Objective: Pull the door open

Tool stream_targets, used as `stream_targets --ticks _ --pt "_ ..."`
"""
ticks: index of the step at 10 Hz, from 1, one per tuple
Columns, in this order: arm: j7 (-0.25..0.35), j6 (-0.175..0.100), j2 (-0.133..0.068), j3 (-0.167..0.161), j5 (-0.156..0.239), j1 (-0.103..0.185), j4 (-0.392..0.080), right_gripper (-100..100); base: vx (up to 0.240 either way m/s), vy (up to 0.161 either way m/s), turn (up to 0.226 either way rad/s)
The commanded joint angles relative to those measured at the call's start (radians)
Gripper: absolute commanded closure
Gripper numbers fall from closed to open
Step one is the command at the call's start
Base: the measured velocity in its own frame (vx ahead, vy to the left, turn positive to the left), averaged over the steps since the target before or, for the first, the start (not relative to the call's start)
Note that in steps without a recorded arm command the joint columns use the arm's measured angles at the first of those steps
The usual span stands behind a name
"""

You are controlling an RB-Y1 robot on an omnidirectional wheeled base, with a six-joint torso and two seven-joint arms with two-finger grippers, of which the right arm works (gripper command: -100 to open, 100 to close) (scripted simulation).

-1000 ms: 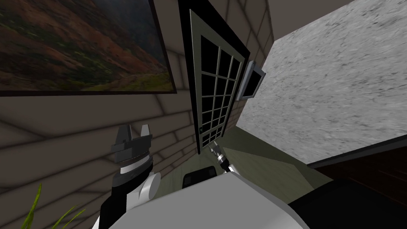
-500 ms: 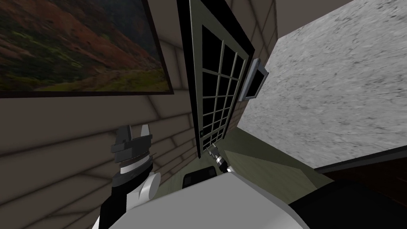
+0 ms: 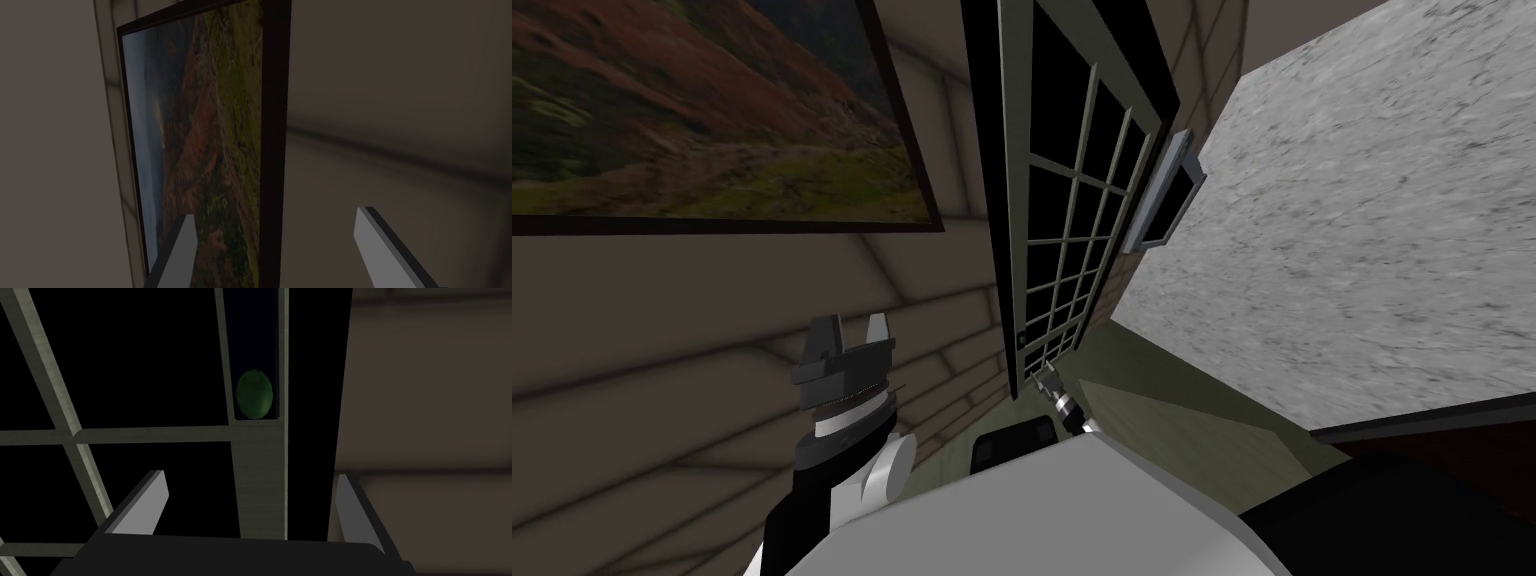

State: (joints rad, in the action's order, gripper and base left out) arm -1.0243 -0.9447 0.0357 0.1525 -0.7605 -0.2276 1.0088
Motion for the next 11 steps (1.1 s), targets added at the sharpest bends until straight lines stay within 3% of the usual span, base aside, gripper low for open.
stream_targets --ticks 1,4,6,7,11 --pt "-0.004 0.000 -0.006 0.001 0.006 0.002 -0.005 -100 -0.171 -0.004 0.083" --pt "-0.014 0.003 -0.026 0.002 0.026 0.011 -0.016 -100 -0.215 0.011 0.106" --pt "-0.031 0.008 -0.052 0.004 0.061 0.026 -0.034 -100 -0.204 0.012 0.162" --pt "-0.031 0.008 -0.052 0.004 0.061 0.026 -0.034 -100 -0.135 -0.005 0.083" --pt "-0.071 0.020 -0.096 0.008 0.143 0.060 -0.077 -100 -0.108 0.025 0.177"
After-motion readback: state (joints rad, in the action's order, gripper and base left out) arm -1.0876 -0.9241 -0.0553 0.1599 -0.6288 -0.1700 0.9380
